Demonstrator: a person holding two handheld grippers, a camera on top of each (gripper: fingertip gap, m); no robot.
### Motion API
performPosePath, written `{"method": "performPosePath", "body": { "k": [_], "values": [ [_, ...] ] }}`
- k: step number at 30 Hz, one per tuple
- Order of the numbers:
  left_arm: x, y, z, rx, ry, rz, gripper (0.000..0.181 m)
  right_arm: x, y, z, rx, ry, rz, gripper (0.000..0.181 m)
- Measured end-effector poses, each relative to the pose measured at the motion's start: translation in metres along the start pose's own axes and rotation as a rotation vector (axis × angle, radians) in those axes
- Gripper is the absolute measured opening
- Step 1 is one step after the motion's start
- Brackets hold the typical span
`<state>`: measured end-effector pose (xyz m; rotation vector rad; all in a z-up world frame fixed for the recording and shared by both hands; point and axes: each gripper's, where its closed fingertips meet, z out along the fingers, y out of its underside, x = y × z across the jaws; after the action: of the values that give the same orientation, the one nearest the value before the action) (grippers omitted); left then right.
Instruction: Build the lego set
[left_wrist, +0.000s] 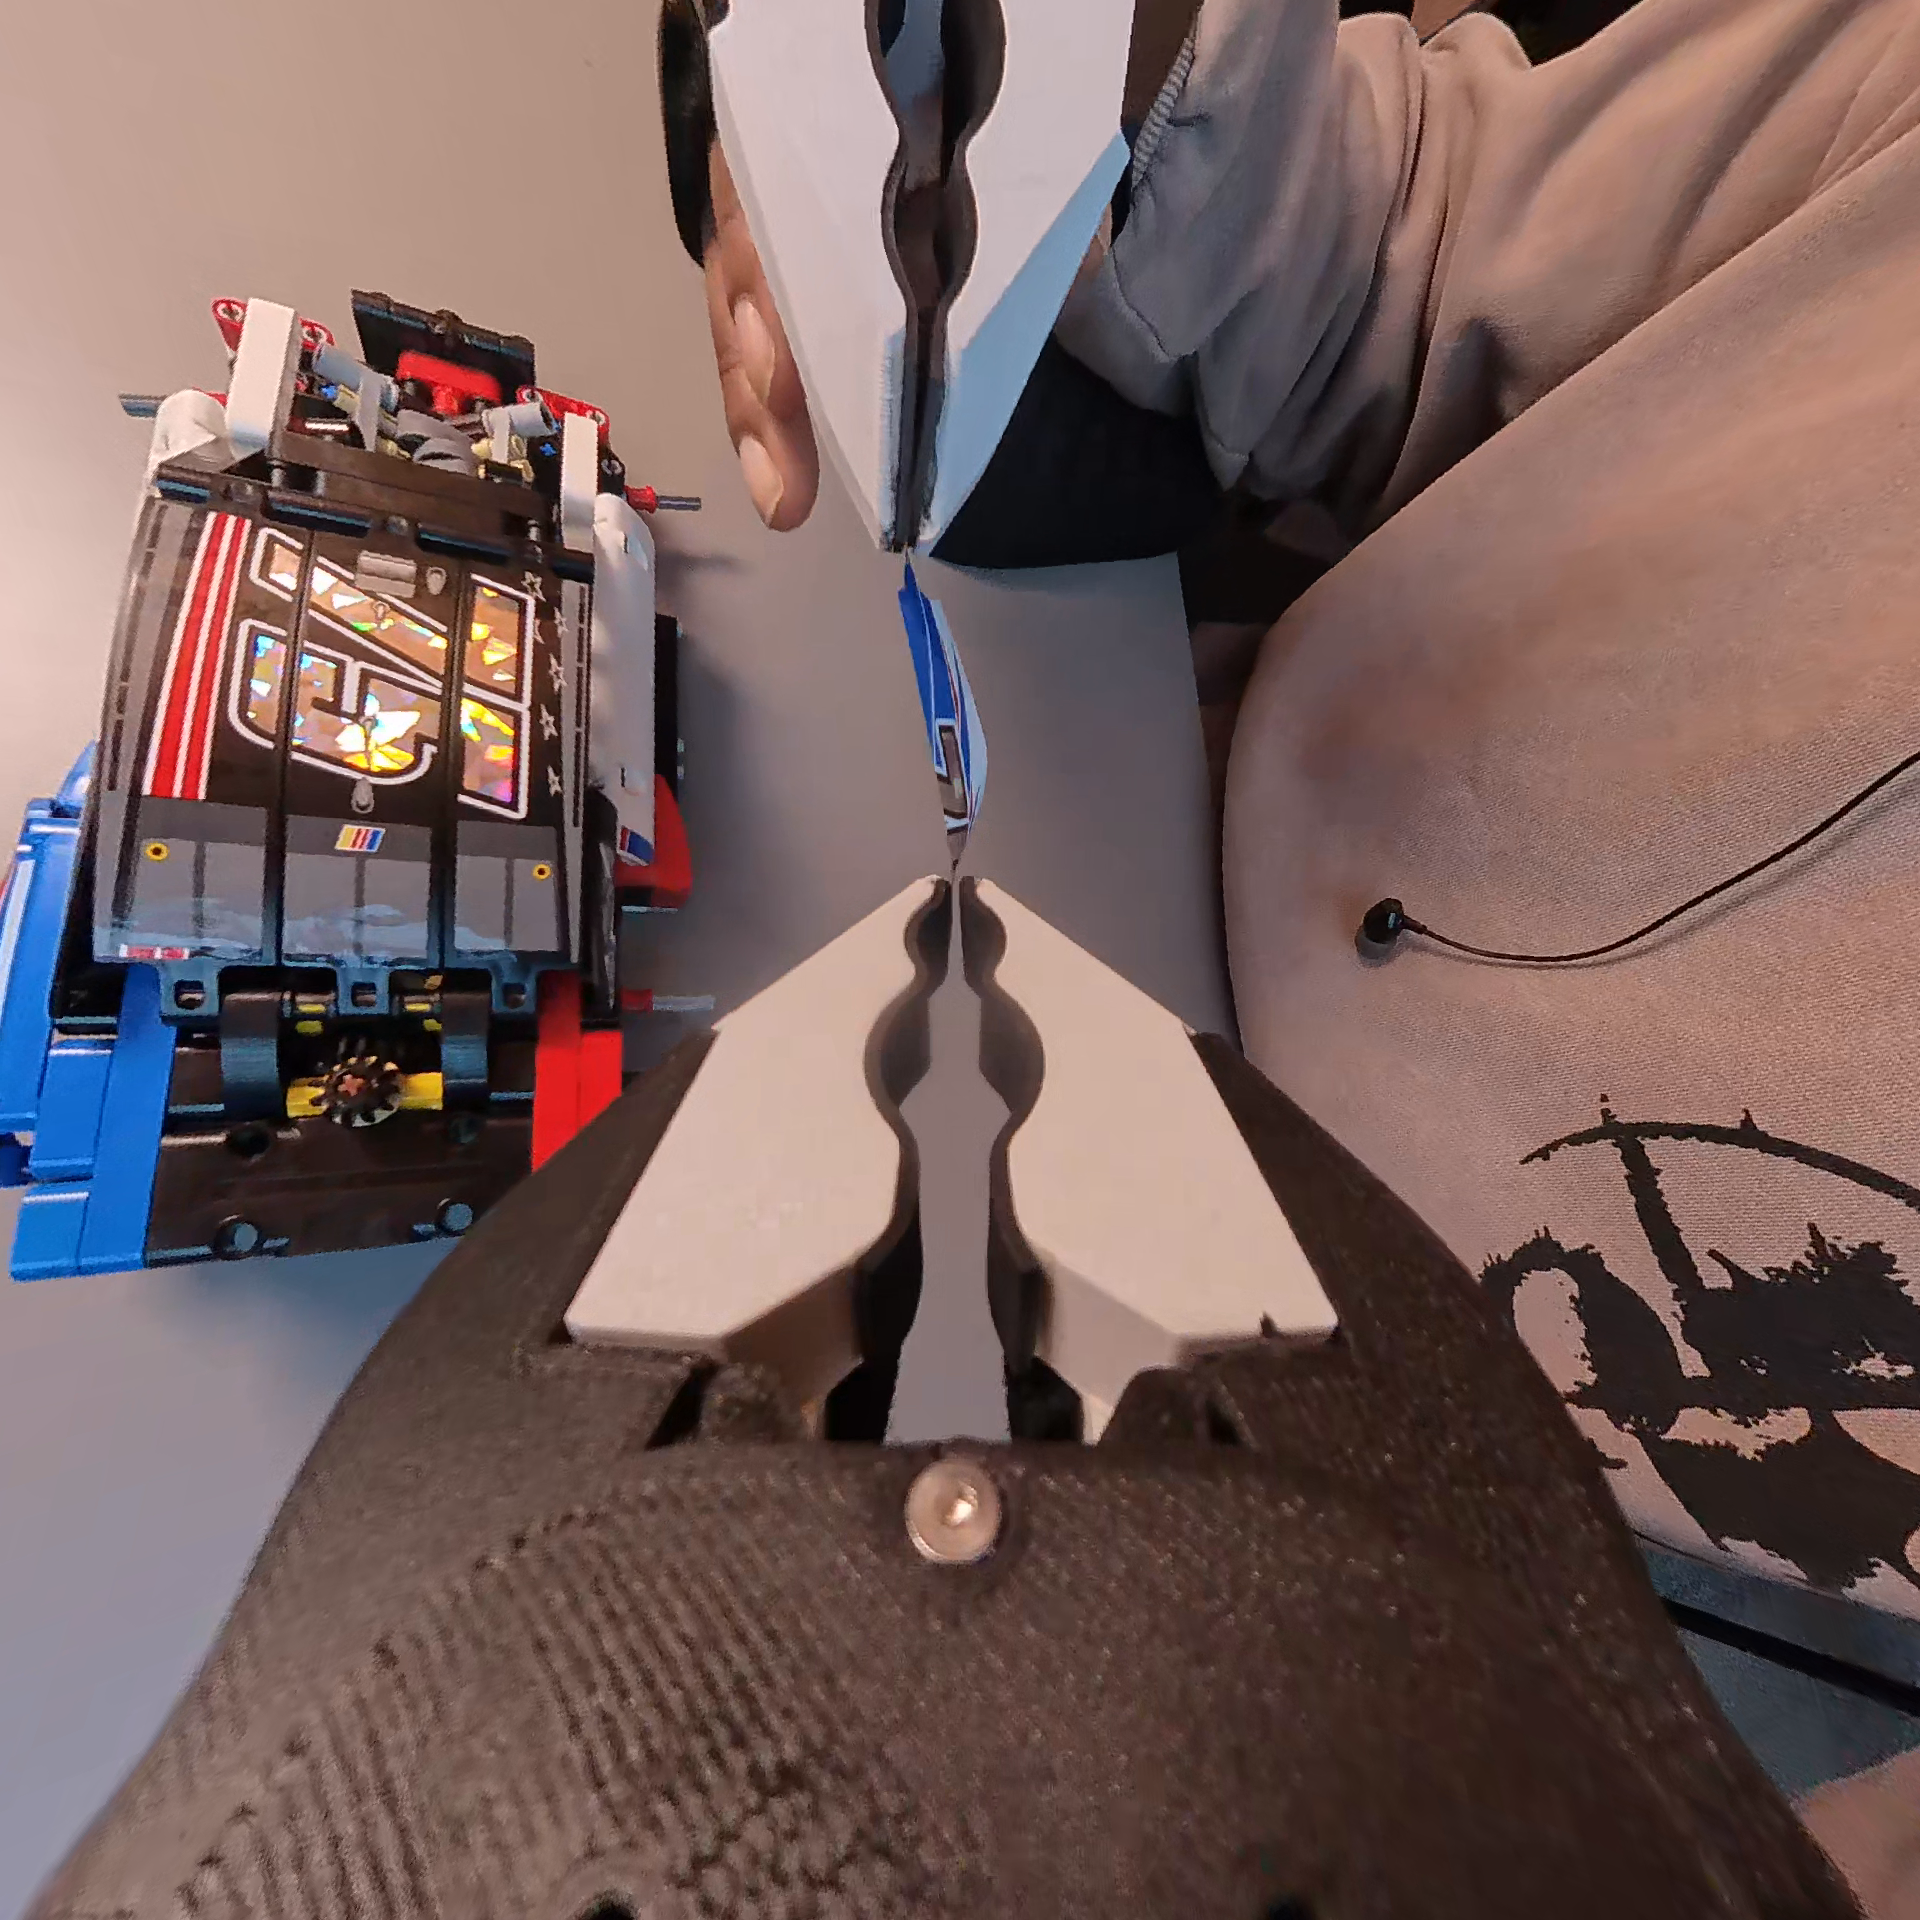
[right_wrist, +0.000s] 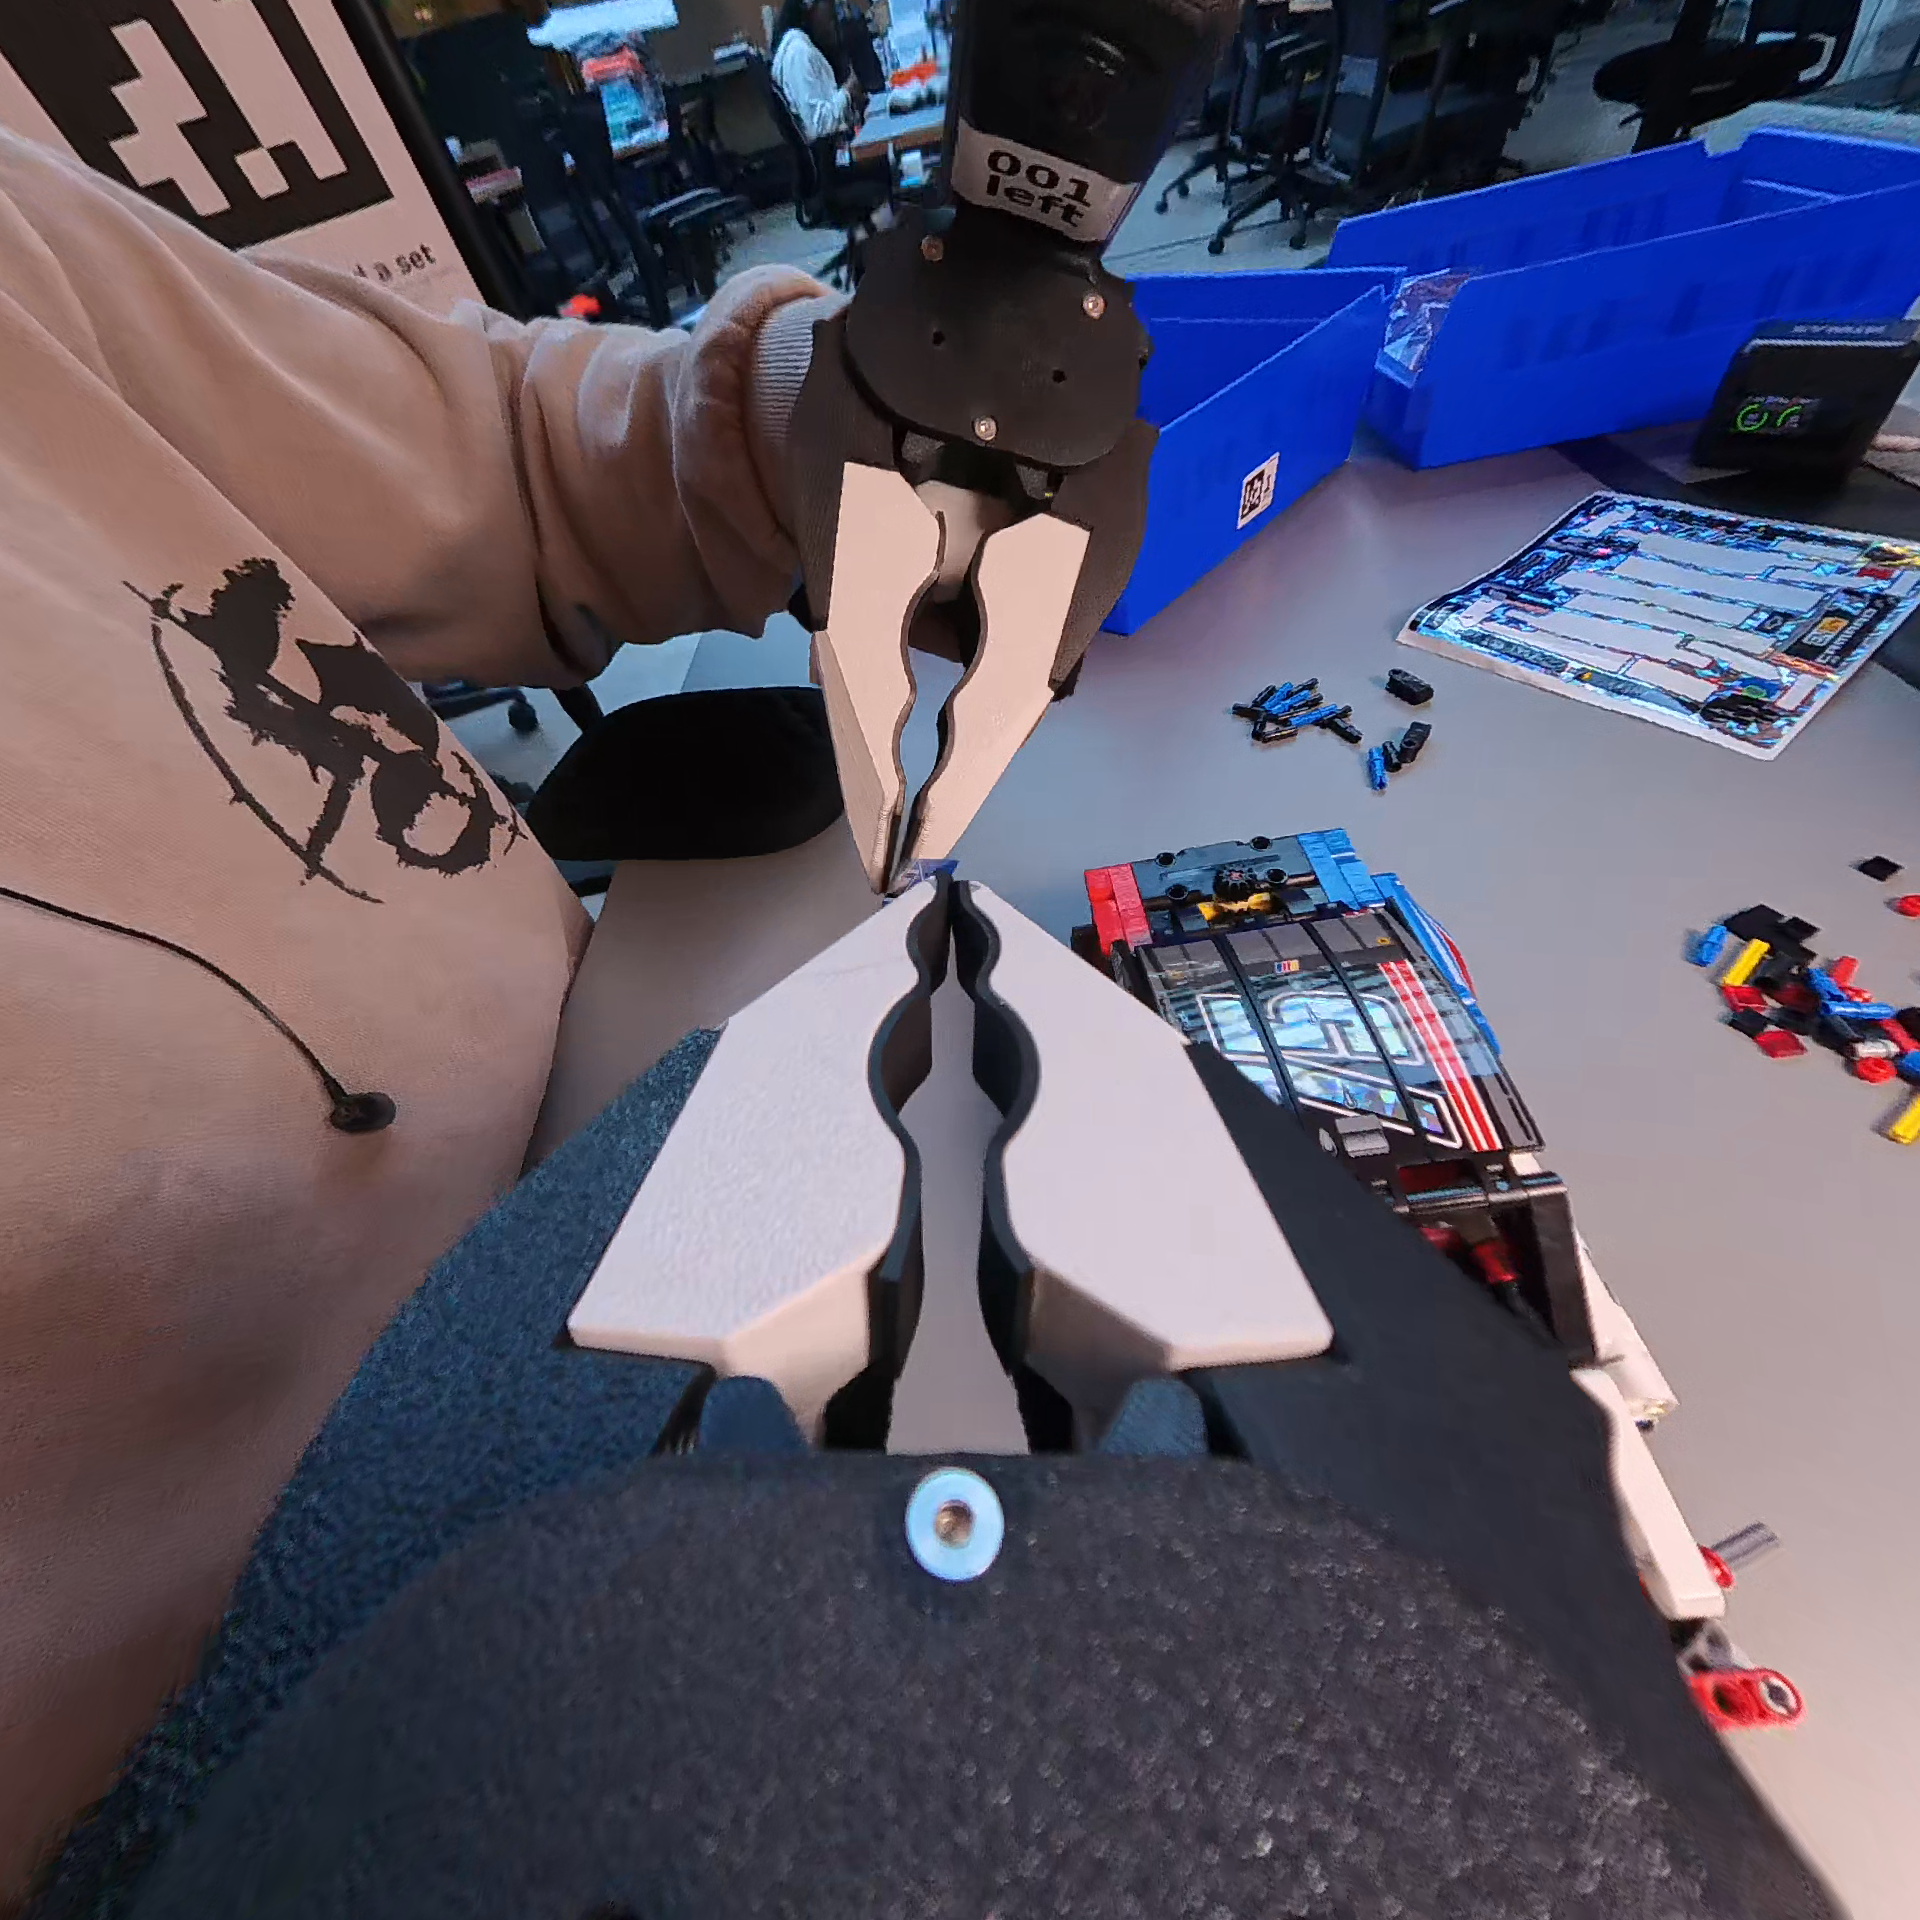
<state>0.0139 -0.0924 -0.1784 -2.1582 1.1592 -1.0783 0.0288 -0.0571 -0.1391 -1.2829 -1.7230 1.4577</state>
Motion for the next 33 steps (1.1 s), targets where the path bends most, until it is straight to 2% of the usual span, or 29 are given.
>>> {"method": "performPosePath", "body": {
  "k": [2, 6, 8, 12, 16, 18, 20, 22, 24, 28, 33],
  "values": [
    [0.001, 0.000, 0.002, 0.001, 0.003, 0.002, 0.004, -0.002, -0.002, 0.000, -0.044, -0.008, -0.037, 0.000],
    [-0.005, -0.005, -0.006, 0.030, -0.044, 0.011, 0.027, -0.005, -0.005, 0.000, -0.132, -0.026, -0.103, 0.000],
    [-0.010, -0.011, -0.013, 0.059, -0.083, 0.024, 0.033, -0.007, -0.004, -0.001, -0.176, -0.037, -0.123, 0.000],
    [-0.015, -0.013, -0.018, 0.040, -0.174, 0.078, 0.037, -0.011, 0.003, 0.002, -0.269, -0.066, -0.159, 0.000],
    [-0.034, -0.008, -0.038, -0.044, -0.365, 0.154, 0.040, -0.018, 0.005, 0.002, -0.313, -0.106, -0.177, 0.000],
    [-0.028, -0.017, -0.049, 0.033, -0.333, 0.129, 0.040, -0.020, 0.004, 0.001, -0.314, -0.105, -0.186, 0.000],
    [-0.010, -0.025, -0.042, 0.085, -0.264, 0.150, 0.038, -0.019, 0.003, 0.003, -0.317, -0.100, -0.185, 0.000],
    [0.002, -0.026, -0.022, 0.076, -0.239, 0.186, 0.036, -0.017, 0.001, 0.007, -0.323, -0.102, -0.173, 0.000],
    [0.009, -0.032, -0.009, 0.111, -0.222, 0.199, 0.026, -0.015, 0.001, 0.012, -0.338, -0.104, -0.169, 0.000],
    [0.002, -0.033, -0.003, 0.136, -0.246, 0.192, 0.009, -0.016, 0.002, 0.016, -0.364, -0.119, -0.172, 0.000],
    [0.002, -0.030, 0.000, 0.162, -0.235, 0.182, 0.000, -0.016, 0.001, 0.016, -0.371, -0.119, -0.174, 0.000]
  ]
}}
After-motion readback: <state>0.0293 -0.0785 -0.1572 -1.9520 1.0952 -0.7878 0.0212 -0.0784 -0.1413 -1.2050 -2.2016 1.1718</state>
